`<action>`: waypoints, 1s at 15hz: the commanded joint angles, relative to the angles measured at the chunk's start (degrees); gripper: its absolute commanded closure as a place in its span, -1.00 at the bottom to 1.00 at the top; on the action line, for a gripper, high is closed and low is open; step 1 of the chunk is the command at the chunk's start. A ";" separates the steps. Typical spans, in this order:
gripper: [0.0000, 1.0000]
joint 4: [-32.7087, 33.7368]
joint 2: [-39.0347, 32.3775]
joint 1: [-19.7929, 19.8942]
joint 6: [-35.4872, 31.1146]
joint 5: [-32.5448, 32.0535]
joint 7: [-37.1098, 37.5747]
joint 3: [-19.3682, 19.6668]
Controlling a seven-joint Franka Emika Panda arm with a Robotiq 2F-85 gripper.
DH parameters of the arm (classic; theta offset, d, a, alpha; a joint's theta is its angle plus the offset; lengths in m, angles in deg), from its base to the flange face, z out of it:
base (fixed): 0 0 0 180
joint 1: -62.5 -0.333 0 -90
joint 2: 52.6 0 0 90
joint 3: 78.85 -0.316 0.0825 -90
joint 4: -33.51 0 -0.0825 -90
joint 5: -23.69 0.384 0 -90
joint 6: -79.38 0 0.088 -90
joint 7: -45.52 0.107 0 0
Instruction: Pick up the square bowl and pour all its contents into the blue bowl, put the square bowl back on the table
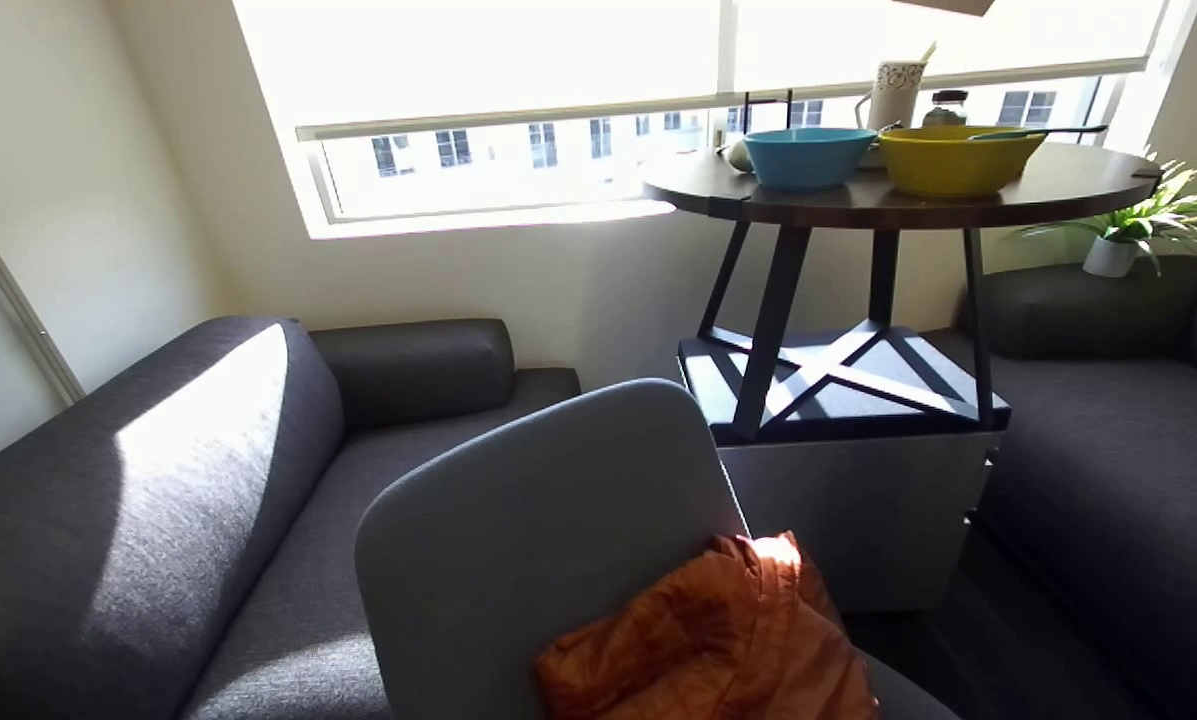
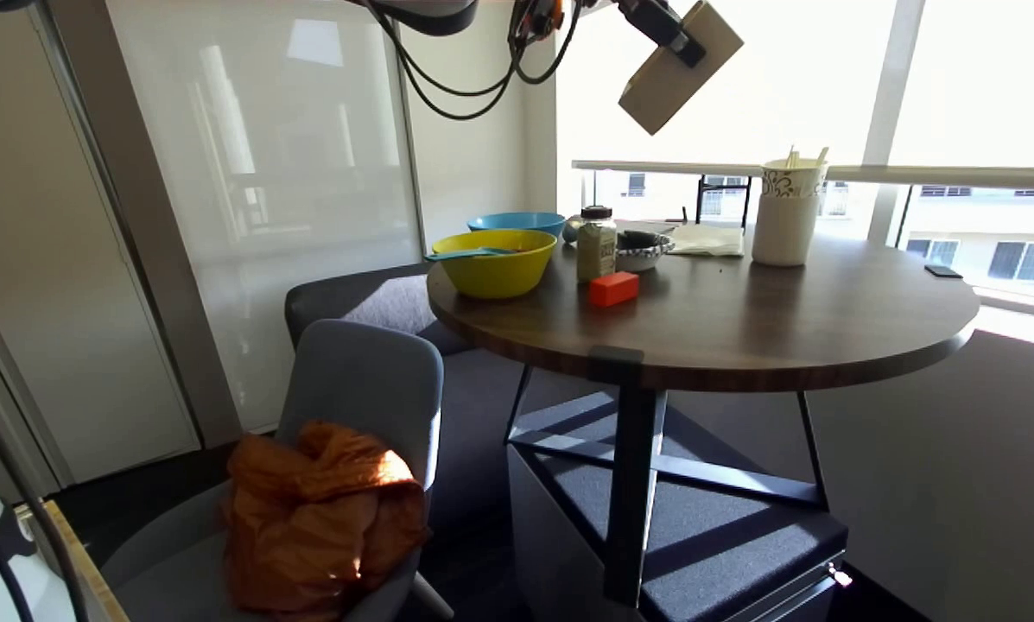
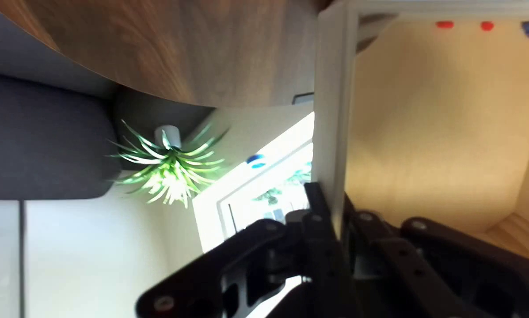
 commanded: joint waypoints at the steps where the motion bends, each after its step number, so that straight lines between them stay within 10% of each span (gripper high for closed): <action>1: 0.97 -7.00 4.46 -2.50 -13.04 -9.10 7.75 1.41; 7: 0.97 -3.08 1.30 -1.30 -7.44 -5.15 3.77 0.39; 11: 0.97 -4.25 1.53 -5.86 -17.38 -23.01 16.56 2.97; 15: 0.97 -11.29 7.13 -9.33 -24.62 -31.56 13.83 0.52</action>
